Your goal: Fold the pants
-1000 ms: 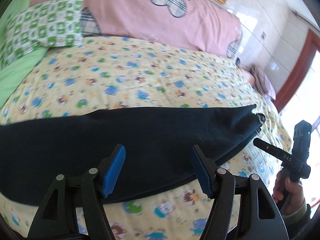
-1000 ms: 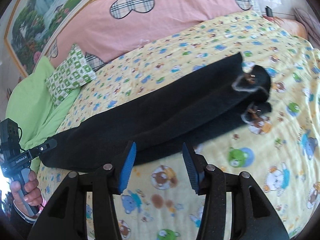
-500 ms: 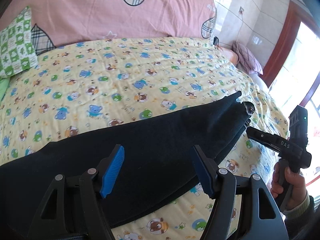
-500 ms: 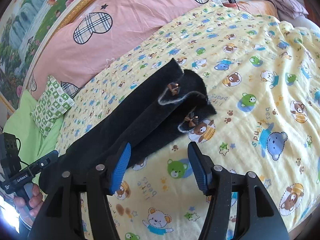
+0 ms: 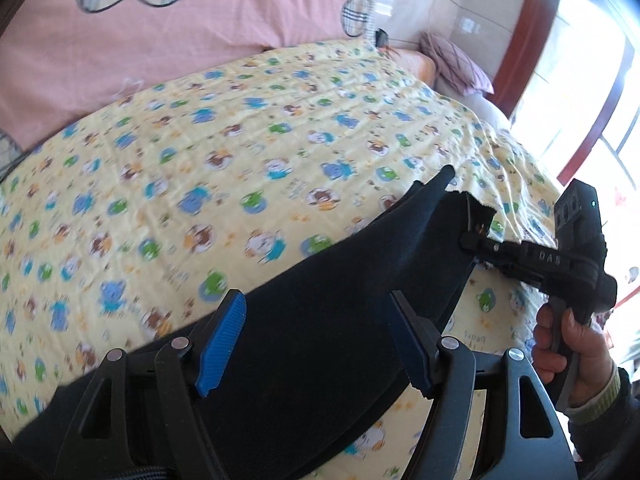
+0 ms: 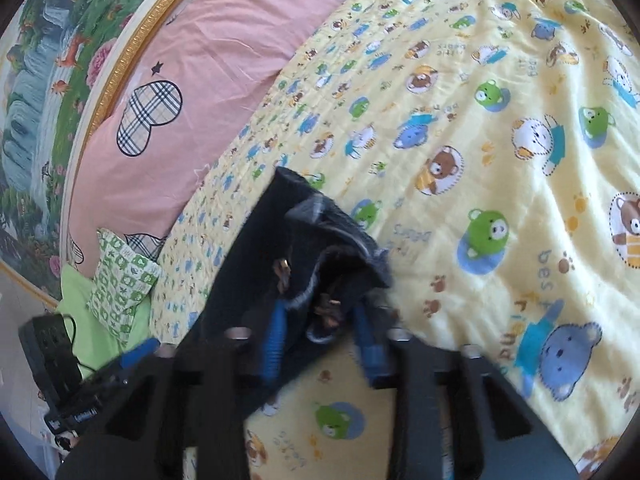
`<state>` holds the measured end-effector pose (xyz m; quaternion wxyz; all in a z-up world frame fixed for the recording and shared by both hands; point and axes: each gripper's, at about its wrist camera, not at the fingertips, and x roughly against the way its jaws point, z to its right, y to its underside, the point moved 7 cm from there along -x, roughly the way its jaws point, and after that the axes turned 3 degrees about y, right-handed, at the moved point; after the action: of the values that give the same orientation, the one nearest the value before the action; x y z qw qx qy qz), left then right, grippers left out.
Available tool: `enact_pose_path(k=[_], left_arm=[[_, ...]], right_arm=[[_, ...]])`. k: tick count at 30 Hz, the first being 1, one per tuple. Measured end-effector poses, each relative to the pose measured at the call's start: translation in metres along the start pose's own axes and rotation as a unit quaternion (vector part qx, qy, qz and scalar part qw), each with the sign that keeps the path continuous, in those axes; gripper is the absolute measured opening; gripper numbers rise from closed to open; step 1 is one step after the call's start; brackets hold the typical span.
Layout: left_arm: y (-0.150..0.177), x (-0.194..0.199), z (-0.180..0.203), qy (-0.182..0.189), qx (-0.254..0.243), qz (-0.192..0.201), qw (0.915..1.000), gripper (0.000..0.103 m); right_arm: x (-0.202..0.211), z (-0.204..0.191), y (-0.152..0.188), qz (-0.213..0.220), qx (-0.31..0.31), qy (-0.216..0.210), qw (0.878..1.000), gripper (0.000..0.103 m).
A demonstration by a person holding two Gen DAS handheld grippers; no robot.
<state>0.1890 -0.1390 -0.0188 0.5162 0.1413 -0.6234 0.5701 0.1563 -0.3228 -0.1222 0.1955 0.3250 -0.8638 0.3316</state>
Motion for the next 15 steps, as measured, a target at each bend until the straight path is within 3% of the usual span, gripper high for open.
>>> enact_pose_path(k=[5, 10, 13, 15], left_arm=[[-0.028, -0.038, 0.024, 0.049, -0.032, -0.039, 0.9975, 0.072], [-0.052, -0.082, 0.053, 0.104, -0.067, -0.085, 0.9887, 0.072], [-0.059, -0.102, 0.071, 0.138, -0.085, -0.111, 0.9806, 0.066], [-0.061, -0.118, 0.079, 0.154, -0.089, -0.132, 0.9751, 0.054]], right_arm=[[0.012, 0.01, 0.006, 0.003, 0.017, -0.028, 0.999, 0.013], [0.017, 0.014, 0.009, 0.001, 0.018, -0.054, 0.998, 0.012], [0.017, 0.011, 0.009, 0.003, 0.031, -0.058, 0.998, 0.012], [0.017, 0.011, 0.01, 0.001, 0.035, -0.059, 0.998, 0.012]])
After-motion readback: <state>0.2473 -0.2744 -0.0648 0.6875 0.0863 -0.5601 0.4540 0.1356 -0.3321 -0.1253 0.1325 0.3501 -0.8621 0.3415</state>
